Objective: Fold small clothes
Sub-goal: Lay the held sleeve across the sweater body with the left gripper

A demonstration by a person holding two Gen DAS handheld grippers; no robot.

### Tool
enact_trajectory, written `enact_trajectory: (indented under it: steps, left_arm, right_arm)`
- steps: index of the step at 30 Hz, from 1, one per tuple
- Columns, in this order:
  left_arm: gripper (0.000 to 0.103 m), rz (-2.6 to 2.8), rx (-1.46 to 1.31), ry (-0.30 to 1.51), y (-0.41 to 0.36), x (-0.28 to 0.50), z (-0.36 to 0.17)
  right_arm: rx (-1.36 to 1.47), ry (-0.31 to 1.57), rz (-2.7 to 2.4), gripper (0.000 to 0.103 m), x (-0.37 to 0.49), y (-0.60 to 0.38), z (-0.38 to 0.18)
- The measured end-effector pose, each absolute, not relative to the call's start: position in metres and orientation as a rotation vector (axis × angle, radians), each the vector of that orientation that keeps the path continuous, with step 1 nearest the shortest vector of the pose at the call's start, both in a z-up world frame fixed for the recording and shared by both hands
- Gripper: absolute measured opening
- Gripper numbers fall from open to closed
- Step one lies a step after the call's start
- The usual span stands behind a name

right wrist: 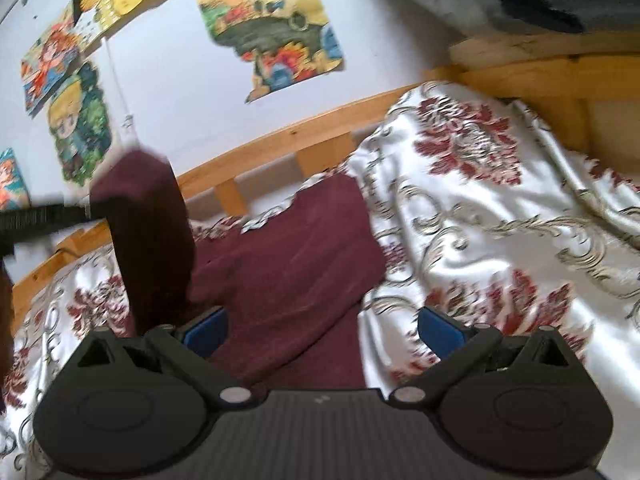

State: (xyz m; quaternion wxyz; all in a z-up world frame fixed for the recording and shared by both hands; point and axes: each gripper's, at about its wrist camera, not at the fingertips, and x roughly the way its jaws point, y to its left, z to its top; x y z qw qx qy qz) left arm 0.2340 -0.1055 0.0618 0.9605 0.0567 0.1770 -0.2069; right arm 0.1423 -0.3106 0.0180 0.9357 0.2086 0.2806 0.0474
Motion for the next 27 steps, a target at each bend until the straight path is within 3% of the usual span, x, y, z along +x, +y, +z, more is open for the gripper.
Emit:
enact_trajectory:
  steps: [7,15,22,27]
  left_arm:
    - [0.017,-0.464,0.099,0.516,-0.120,0.228,0.005]
    - [0.028,-0.471,0.041,0.620,-0.105,0.220,-0.016]
    - [0.065,-0.492,0.002,0.647,-0.090,0.209,-0.019]
    - [0.069,-0.383,-0.006,0.660,-0.061,0.209,-0.018]
  right_arm:
    - [0.455,0.554,0.073,0.103,0.147,-0.331,0.014]
    - [0.449,0.577,0.097,0.103,0.152,-0.327,0.005]
    - [0.439,0.599,0.136,0.103,0.154,-0.320,-0.002]
    - [0.417,0.646,0.200,0.103,0.157,-0.307,-0.010]
